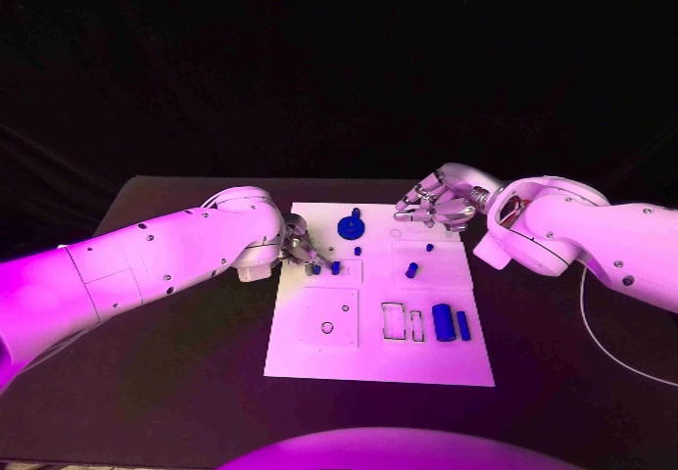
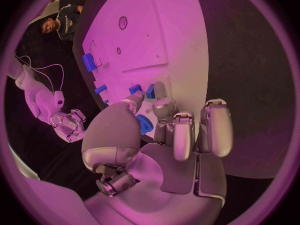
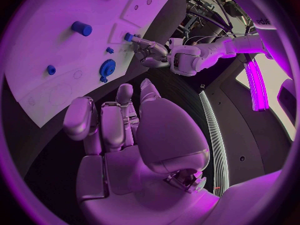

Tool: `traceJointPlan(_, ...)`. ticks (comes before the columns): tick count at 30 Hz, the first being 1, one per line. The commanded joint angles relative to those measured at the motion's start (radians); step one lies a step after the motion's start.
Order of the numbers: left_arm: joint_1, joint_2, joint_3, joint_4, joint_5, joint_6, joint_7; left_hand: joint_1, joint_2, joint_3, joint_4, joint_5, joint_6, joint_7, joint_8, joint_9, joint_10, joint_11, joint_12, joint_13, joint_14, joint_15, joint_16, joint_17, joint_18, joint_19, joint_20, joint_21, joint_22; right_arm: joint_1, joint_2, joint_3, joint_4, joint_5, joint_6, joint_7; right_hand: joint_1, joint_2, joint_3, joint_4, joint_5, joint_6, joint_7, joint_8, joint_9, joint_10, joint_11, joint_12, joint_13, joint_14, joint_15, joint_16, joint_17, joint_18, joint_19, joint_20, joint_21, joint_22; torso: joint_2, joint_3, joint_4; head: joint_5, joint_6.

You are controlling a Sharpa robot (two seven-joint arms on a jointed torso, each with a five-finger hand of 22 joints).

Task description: Assemble the parts on the task board

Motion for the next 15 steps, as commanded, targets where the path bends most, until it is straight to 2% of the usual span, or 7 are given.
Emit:
traceJointPlan(1,-0.009,-0.002,-0.006,-0.004,-0.002,0.005,-0.010,-0.016,-0.002,-0.028,0.013,-0.003,0.007,-0.001,-0.003,-0.002,0.006,-0.001,0.005,0.001,0.105,-0.010,0.003,0.263,-0.012,0.041,-0.007,0.006,0.155,0.000,0.001,0.000,0.001,0.000,0.000,0.012,0.002,0.001,-0.004,-0.001,0.006,-0.005,-0.003,0.007,0.001,-0.007,-0.002,-0.005,-0.001,0.030,0.001,-0.004,-0.001,0.012,-0.006,0.002,-0.006,-0.002,0.000,-0.0001,0.0007,-0.002,0.001)
traceJointPlan(6,-0.009,-0.005,-0.006,-0.004,-0.002,-0.016,-0.009,-0.007,0.010,-0.083,0.037,-0.003,0.009,-0.003,-0.003,-0.005,0.007,-0.001,0.005,0.002,0.105,-0.011,0.003,0.263,-0.012,0.041,-0.008,0.006,0.157,0.000,0.002,0.000,0.000,0.000,0.001,0.013,0.002,0.001,-0.004,-0.001,0.006,-0.005,-0.003,0.007,0.001,-0.007,-0.002,-0.005,-0.001,0.030,0.001,-0.004,-0.001,0.012,-0.006,0.002,-0.006,-0.002,0.000,-0.0004,0.0006,-0.003,0.001)
traceJointPlan(15,-0.009,-0.025,-0.004,0.014,0.004,-0.035,-0.008,0.018,0.029,-0.113,0.046,-0.002,0.009,-0.003,-0.003,-0.006,0.007,-0.002,0.003,0.002,0.105,-0.011,0.003,0.263,-0.012,0.041,-0.008,0.004,0.157,0.000,0.002,0.000,-0.001,0.001,0.003,0.012,0.001,0.001,-0.006,0.000,0.006,-0.005,-0.003,0.007,0.001,-0.006,-0.002,-0.004,-0.001,0.030,0.001,-0.004,-0.002,0.012,-0.006,0.002,-0.006,-0.002,0.000,-0.0004,0.0005,-0.004,0.001)
